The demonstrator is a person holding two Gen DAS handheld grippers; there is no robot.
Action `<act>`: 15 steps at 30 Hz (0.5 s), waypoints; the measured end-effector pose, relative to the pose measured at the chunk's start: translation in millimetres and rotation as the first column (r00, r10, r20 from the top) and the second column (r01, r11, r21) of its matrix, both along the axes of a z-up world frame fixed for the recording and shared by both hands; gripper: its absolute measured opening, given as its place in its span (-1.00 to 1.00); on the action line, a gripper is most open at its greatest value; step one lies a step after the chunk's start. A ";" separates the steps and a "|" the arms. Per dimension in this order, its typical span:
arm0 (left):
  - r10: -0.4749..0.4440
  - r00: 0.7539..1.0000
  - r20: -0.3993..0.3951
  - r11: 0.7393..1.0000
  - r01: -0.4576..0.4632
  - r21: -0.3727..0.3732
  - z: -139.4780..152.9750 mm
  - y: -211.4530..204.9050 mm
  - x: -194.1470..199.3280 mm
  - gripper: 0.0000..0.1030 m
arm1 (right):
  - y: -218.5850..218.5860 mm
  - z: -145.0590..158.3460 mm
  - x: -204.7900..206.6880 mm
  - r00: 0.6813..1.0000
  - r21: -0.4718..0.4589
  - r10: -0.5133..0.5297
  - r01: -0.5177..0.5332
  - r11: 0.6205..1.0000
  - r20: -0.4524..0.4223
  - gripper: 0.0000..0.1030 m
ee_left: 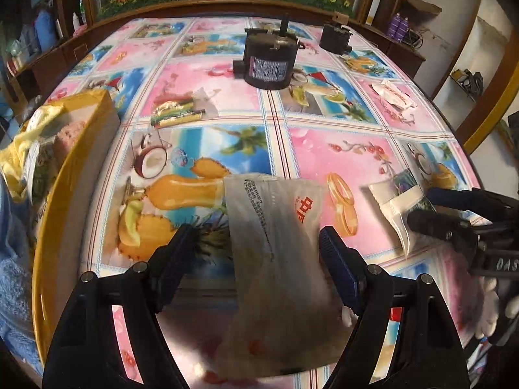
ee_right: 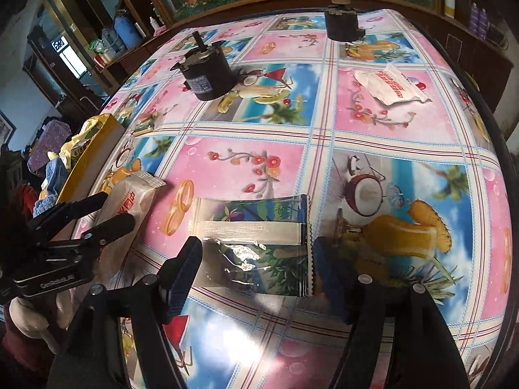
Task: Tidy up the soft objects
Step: 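Lift both held packets off the table and carry them toward the box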
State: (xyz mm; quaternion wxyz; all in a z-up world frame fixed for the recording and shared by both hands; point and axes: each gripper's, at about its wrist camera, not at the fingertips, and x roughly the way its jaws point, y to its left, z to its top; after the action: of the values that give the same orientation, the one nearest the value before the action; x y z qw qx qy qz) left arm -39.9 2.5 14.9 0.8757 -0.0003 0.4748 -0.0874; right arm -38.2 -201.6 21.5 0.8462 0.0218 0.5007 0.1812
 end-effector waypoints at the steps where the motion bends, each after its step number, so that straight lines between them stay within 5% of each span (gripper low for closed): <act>1: -0.007 1.000 -0.004 1.000 0.007 0.013 -1.5 -2.6 0.4 0.53 | 3.8 0.3 -1.7 1.000 -0.026 0.012 -0.012 1.000 0.010 0.51; 6: -0.031 0.999 0.036 0.997 0.028 0.070 -6.4 -13.1 -0.3 0.55 | 24.7 -3.3 0.8 0.999 -0.091 0.036 -0.032 0.995 0.040 0.60; 8: -0.023 0.999 0.044 0.998 0.021 0.060 -5.5 -10.3 0.2 0.43 | 32.8 -4.8 2.7 0.998 -0.124 0.034 -0.028 0.992 0.051 0.61; 9: -0.026 0.998 0.053 0.999 0.024 0.035 -4.0 -7.4 0.4 0.15 | 35.2 -5.3 3.6 0.998 -0.132 0.030 -0.023 0.991 0.056 0.61; 12: -0.028 0.998 0.061 0.999 0.029 -0.025 -0.6 -0.4 0.8 -0.16 | 43.4 -7.3 1.4 0.996 -0.173 0.040 -0.025 0.985 0.085 0.60; 15: -0.019 0.999 0.050 0.996 0.023 -0.086 1.5 7.4 0.5 -0.20 | 49.7 -4.6 -6.4 0.992 -0.162 0.070 -0.053 0.985 0.101 0.30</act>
State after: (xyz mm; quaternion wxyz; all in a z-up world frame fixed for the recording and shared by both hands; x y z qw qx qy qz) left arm -39.4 10.0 16.4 0.8855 -0.0311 0.4487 -0.1170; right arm -44.7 -151.8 17.0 0.8647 -0.0709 0.4681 0.1678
